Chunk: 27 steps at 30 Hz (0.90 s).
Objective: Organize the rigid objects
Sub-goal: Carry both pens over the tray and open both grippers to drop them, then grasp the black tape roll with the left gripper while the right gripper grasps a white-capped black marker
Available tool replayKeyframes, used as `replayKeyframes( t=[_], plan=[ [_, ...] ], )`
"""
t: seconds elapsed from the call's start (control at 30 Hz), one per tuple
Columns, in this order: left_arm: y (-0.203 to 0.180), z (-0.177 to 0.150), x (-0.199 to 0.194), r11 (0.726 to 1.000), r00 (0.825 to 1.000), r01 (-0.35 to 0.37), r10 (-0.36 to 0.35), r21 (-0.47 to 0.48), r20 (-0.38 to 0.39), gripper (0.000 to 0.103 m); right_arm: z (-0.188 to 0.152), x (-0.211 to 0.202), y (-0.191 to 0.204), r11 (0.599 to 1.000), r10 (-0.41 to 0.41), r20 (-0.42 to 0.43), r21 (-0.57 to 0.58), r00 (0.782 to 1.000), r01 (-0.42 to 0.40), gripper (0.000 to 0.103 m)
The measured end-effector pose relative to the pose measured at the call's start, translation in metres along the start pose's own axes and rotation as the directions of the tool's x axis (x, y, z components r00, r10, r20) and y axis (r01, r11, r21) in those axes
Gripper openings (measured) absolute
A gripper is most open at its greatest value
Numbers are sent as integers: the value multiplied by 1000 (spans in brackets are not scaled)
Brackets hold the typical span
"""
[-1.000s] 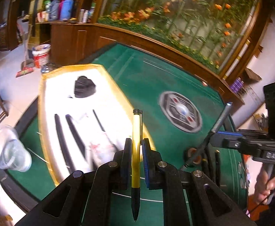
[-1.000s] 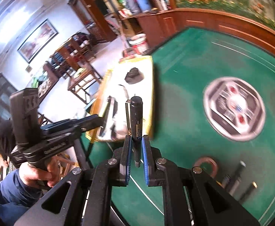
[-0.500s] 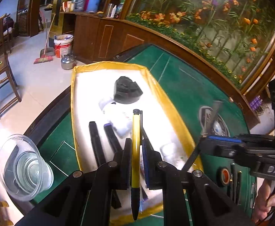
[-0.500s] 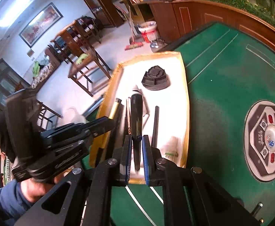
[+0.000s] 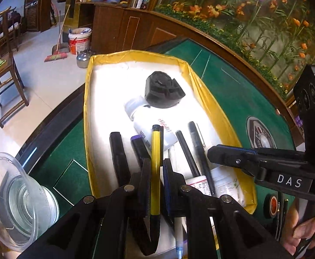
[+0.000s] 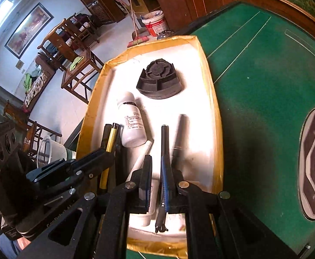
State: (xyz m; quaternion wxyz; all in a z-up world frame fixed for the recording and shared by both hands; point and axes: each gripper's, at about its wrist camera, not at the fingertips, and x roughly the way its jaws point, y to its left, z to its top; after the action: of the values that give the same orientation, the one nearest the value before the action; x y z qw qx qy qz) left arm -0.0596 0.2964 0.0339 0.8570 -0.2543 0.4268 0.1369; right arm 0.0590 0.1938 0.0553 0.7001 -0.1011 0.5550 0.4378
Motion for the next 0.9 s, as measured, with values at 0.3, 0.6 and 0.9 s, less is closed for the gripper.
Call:
replayKeyframes(
  t=[0.3,0.6,0.9],
  plan=[
    [-4,-4,-1,1000,1000,-5,4,-6,-26,39,-9,-25,-15,996,68,44,53,997,-70,9],
    [-35,-5,-27,1000,1000,11,-12,21,29,52,-56,-85,-51,983,93,126,148,988,-112,11],
    [-123,-18,-38,976,994,110,-113,189,3,59,-140,-143,-122,950,-22,200,308,980,-42,18]
  ],
)
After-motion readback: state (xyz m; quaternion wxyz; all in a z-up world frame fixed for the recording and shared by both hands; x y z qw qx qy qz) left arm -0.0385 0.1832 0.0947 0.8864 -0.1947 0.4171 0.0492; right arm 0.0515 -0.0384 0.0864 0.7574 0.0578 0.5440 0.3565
